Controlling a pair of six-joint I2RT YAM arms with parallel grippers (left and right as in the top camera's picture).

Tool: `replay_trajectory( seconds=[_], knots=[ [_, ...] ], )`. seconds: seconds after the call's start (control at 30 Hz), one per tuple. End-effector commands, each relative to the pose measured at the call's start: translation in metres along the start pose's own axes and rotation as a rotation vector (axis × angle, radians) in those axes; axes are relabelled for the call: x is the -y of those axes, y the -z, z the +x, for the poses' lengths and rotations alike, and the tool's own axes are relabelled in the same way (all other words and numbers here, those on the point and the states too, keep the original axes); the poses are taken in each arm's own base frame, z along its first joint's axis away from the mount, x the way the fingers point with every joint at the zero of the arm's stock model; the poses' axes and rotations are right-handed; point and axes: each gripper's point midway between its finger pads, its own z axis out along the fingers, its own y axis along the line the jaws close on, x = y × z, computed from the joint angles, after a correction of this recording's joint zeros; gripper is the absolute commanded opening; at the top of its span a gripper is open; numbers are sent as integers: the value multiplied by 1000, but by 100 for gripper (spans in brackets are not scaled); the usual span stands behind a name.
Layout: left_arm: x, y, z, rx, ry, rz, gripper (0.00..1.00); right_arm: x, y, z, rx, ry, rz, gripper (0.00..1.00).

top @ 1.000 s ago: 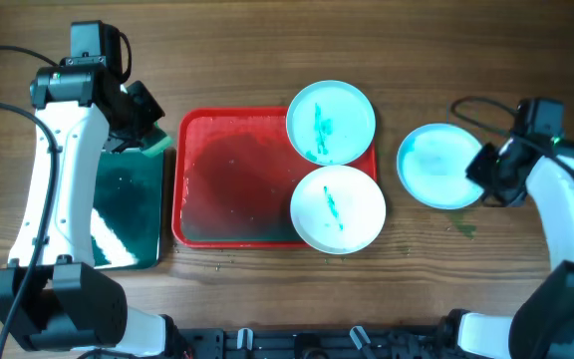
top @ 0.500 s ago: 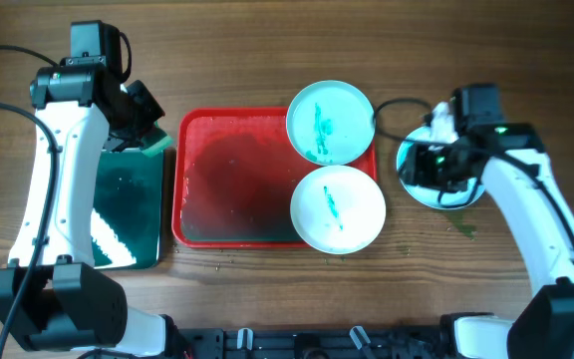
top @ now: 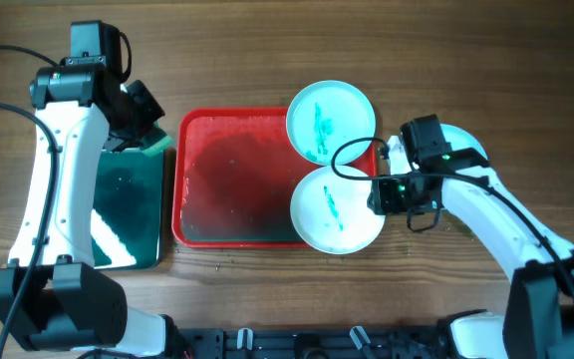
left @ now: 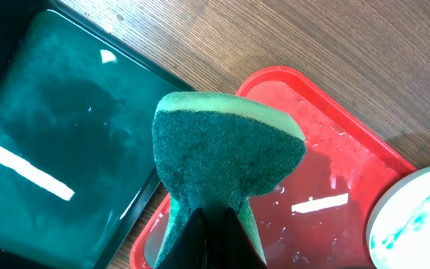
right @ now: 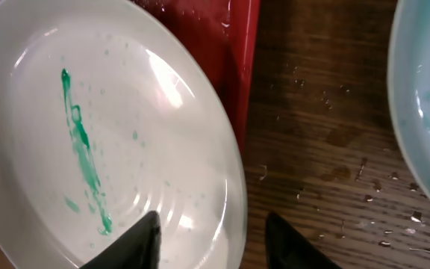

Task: Clean dirty plates on tray and stack at the side
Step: 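Grasp the lower-right plate rim with the right gripper and drag it left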

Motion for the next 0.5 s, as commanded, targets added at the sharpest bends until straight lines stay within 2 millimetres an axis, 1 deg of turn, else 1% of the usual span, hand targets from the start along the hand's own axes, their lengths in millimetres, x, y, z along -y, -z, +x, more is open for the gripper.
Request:
replay_trajectory(
  seconds=[0.0,0.07,0.23,0.47],
  knots=[
    [0,-1,-2,3,-13,-1,4,4,-12,6,-37,8,13,29],
    [0,-1,-2,3,-13,-1,4,4,-12,6,-37,5,13,25],
    [0,-1,-2,3,-13,-1,4,4,-12,7,-43,-19,14,22],
    [0,-1,-2,3,-14,-1,4,7,-16,8,-52,-49,25,22]
  ],
)
